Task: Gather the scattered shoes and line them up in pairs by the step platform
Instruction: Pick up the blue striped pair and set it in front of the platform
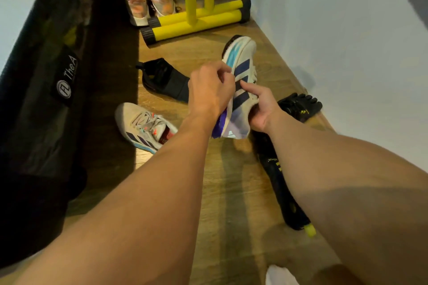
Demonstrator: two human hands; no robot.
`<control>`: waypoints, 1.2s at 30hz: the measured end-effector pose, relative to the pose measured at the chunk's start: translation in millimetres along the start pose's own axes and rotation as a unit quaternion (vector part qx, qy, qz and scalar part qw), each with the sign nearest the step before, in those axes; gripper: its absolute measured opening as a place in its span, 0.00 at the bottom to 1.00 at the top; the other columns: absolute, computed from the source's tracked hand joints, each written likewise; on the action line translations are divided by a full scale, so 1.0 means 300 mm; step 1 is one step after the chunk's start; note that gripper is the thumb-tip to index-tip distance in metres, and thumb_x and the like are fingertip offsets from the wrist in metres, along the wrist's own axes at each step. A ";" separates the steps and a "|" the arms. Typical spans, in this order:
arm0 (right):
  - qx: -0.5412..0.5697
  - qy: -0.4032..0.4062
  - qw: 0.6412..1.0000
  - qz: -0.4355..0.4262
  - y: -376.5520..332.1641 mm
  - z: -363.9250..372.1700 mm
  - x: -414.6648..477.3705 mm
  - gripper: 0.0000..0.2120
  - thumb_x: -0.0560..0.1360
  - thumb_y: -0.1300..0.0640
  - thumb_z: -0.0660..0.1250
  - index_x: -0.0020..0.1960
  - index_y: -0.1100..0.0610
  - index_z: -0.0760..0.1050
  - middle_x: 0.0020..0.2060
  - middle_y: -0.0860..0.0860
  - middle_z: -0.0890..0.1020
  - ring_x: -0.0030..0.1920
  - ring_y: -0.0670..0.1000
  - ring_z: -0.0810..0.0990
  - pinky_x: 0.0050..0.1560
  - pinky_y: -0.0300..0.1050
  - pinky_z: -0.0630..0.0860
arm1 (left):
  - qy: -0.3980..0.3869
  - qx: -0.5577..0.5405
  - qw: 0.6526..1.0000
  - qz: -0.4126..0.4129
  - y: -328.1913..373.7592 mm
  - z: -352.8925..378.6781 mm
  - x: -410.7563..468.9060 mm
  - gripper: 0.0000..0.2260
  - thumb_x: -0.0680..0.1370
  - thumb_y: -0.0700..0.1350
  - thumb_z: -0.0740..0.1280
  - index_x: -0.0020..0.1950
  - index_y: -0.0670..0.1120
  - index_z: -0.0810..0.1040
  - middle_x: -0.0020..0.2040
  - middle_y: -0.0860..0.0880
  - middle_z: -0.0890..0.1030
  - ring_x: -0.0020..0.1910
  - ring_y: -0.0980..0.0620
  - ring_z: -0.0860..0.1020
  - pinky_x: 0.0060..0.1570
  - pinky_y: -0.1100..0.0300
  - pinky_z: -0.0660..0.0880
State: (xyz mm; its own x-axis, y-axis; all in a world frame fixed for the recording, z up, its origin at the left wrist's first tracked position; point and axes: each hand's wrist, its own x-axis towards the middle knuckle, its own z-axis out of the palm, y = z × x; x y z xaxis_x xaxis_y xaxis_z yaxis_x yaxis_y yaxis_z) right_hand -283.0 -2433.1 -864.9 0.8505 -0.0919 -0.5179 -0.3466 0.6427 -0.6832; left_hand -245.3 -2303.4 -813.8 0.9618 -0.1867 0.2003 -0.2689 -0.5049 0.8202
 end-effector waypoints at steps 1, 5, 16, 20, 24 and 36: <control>-0.002 0.012 1.000 -0.005 0.003 -0.022 0.000 0.10 0.71 0.57 0.68 0.47 0.59 0.85 0.48 0.58 0.84 0.47 0.58 0.84 0.49 0.54 0.80 | 0.001 -0.016 1.000 -0.006 0.016 -0.004 0.001 0.10 0.74 0.42 0.63 0.47 0.47 0.84 0.41 0.49 0.84 0.41 0.51 0.81 0.46 0.56 0.77; 0.022 0.009 1.000 -0.004 -0.027 -0.079 -0.035 0.09 0.69 0.55 0.69 0.44 0.59 0.86 0.43 0.57 0.85 0.43 0.56 0.85 0.45 0.51 0.80 | -0.037 -0.044 0.998 0.038 0.089 0.003 -0.002 0.09 0.75 0.41 0.62 0.45 0.46 0.83 0.40 0.50 0.83 0.38 0.57 0.80 0.38 0.65 0.76; -0.304 0.051 0.943 0.123 -0.067 0.098 0.018 0.19 0.71 0.57 0.72 0.61 0.57 0.75 0.50 0.58 0.84 0.51 0.58 0.84 0.53 0.55 0.79 | -0.077 -0.009 0.987 -0.144 -0.116 -0.064 -0.014 0.09 0.75 0.44 0.64 0.49 0.44 0.82 0.44 0.45 0.83 0.47 0.48 0.80 0.49 0.55 0.77; -0.426 0.092 0.894 0.100 -0.029 0.183 0.047 0.26 0.67 0.58 0.75 0.63 0.58 0.73 0.50 0.57 0.83 0.49 0.57 0.82 0.50 0.53 0.80 | -0.082 -0.007 0.982 -0.171 -0.185 -0.081 -0.038 0.08 0.76 0.43 0.65 0.49 0.44 0.83 0.44 0.45 0.83 0.46 0.47 0.82 0.51 0.50 0.79; -0.508 0.096 0.854 0.056 0.007 0.232 0.087 0.27 0.66 0.58 0.76 0.63 0.62 0.72 0.48 0.57 0.82 0.45 0.56 0.82 0.42 0.48 0.79 | -0.008 0.142 0.969 -0.201 -0.276 -0.110 -0.040 0.09 0.76 0.46 0.65 0.54 0.48 0.80 0.51 0.47 0.80 0.55 0.46 0.76 0.58 0.47 0.72; -0.680 0.117 0.721 0.053 0.142 0.223 0.109 0.29 0.70 0.52 0.73 0.67 0.57 0.71 0.60 0.56 0.78 0.58 0.58 0.78 0.58 0.51 0.77 | -0.104 0.186 0.850 -0.481 -0.469 -0.038 -0.061 0.53 0.70 0.60 0.72 0.77 0.50 0.34 0.72 0.30 0.59 0.66 0.30 0.67 0.60 0.41 0.71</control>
State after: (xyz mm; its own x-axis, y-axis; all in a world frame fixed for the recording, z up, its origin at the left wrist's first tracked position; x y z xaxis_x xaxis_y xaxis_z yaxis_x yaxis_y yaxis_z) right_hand -243.5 -2357.7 -876.4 0.7558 -0.3258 -0.5681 -0.6079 -0.6716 -0.4236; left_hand -224.6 -2219.3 -926.8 0.7259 0.3382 -0.5989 0.6026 -0.7325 0.3168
